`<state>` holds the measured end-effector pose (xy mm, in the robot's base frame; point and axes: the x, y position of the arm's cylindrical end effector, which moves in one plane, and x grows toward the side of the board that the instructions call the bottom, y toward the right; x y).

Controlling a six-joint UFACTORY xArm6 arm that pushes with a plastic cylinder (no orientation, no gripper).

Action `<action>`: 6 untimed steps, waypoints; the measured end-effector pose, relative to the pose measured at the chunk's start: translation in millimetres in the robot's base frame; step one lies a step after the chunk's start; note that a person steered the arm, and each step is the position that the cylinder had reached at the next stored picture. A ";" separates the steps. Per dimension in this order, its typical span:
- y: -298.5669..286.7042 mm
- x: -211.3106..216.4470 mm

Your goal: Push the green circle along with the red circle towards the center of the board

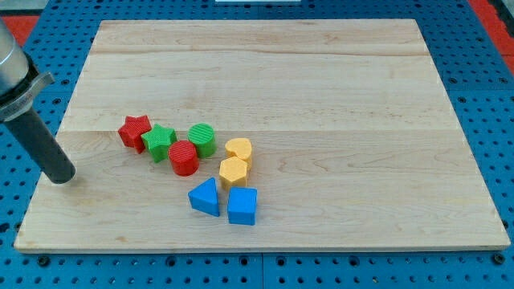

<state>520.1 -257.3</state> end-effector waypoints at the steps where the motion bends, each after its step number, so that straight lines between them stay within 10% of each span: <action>1: 3.9 2.0; 6: 211.6 -90.4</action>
